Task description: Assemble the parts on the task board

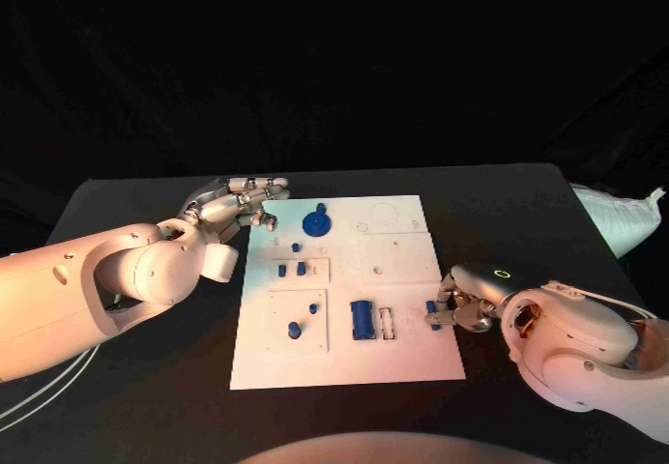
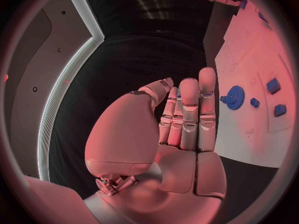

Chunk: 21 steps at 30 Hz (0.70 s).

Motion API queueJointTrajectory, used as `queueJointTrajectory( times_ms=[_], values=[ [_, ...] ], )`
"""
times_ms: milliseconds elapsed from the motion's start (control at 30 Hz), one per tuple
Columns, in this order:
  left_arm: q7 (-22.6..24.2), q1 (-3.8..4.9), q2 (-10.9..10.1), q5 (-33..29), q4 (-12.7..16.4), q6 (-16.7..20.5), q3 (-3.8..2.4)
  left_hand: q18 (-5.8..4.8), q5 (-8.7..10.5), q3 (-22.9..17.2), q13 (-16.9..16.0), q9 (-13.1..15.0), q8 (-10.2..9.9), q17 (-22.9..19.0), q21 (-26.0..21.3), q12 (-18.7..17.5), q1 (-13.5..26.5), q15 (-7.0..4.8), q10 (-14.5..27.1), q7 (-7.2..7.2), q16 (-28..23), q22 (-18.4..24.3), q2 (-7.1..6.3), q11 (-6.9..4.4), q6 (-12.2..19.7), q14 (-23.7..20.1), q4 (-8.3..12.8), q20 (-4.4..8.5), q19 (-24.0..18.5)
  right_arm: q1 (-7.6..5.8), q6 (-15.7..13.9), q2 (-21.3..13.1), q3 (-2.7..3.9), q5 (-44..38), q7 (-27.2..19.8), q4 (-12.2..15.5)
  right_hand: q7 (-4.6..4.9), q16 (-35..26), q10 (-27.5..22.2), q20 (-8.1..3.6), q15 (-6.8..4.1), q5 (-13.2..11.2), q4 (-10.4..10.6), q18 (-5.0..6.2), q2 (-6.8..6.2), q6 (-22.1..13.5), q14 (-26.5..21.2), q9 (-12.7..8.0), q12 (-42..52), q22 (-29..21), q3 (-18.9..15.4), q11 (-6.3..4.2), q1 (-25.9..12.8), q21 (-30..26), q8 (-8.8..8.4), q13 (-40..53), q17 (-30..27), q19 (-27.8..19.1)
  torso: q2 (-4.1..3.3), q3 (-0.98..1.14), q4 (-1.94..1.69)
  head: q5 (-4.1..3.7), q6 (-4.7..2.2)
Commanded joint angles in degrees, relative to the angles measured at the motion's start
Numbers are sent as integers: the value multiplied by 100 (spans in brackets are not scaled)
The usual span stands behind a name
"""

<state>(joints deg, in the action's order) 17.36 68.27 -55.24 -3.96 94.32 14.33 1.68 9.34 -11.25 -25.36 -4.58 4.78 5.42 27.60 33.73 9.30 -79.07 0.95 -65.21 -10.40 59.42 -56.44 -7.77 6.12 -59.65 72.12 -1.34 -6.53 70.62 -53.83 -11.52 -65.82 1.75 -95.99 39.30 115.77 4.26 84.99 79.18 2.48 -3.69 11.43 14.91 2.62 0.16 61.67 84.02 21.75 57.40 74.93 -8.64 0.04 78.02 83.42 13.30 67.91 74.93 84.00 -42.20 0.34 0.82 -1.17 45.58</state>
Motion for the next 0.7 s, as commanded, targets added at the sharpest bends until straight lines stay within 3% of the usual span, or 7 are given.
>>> queueJointTrajectory(
  times_ms=[33,100,133,200,233,467,700],
  values=[
    [20,-1,1,19,14,-112,-2,86,5,46,4,-9,26,-7,-30,36,2,3,30,-4,-27,7,57,-5,45,-40,0,-12,-33,45,345,66,-19,-275,107,-48,-20,9,-6,-19,-41,-30,-92,-42,30,44,406,-13,-24,698,39,-44,171,-17,-18,-7,499,113,-4,3,0,5,3],
    [19,-1,1,19,14,-115,-2,86,5,46,4,-9,26,-7,-30,36,2,3,30,-4,-27,7,57,-5,45,-40,0,-12,-33,64,388,112,-20,-400,132,-67,-35,9,-12,-30,-58,-80,-218,-42,63,53,407,-11,-35,700,125,-61,393,-17,-28,-8,502,113,-2,3,1,6,4],
    [18,-1,1,19,15,-116,-2,86,5,46,4,-9,26,-7,-30,36,2,3,30,-4,-27,7,57,-5,45,-40,0,-12,-33,71,403,126,-21,-446,140,-72,-43,12,-18,-40,-71,-219,-319,-42,88,59,408,-10,-44,701,199,-70,565,-18,-33,-10,510,113,-1,2,1,7,6],
    [17,-1,1,19,17,-119,-2,86,5,49,4,-10,27,-10,-33,39,2,3,32,-4,-27,9,57,-5,46,-41,0,-12,-33,99,444,168,-22,-583,163,-86,-38,28,-34,-66,-78,-800,-516,-44,168,68,414,-22,-74,706,413,-74,919,-16,-65,-20,547,115,-3,2,-2,7,10],
    [17,-2,1,19,17,-120,-2,88,4,66,6,-11,31,-31,-54,53,5,4,45,-5,-30,24,62,-4,53,-52,5,-14,-36,112,457,189,-22,-635,172,-94,-39,36,-36,-63,-77,-826,-547,-45,179,68,417,-28,-81,708,462,-74,972,-15,-77,-23,566,116,-4,1,-4,6,12],
    [16,-2,2,19,16,-121,-2,88,4,66,6,-11,31,-31,-54,53,5,4,45,-5,-30,24,62,-4,53,-52,5,-14,-36,153,584,282,-23,-796,189,-138,-13,59,-51,-52,-57,-710,-622,-47,214,59,426,-68,-120,716,698,-56,1086,-12,-163,-36,618,119,-1,0,-2,12,1],
    [16,-2,2,19,19,-117,-2,88,4,66,6,-11,31,-31,-54,53,5,4,45,-5,-30,24,62,-4,53,-52,5,-14,-36,165,759,328,-23,-806,198,-177,18,66,-80,-31,-36,-421,-722,-48,132,75,428,-119,-184,721,994,-30,1141,-12,-267,-60,641,120,0,-3,5,12,7]
  ],
)
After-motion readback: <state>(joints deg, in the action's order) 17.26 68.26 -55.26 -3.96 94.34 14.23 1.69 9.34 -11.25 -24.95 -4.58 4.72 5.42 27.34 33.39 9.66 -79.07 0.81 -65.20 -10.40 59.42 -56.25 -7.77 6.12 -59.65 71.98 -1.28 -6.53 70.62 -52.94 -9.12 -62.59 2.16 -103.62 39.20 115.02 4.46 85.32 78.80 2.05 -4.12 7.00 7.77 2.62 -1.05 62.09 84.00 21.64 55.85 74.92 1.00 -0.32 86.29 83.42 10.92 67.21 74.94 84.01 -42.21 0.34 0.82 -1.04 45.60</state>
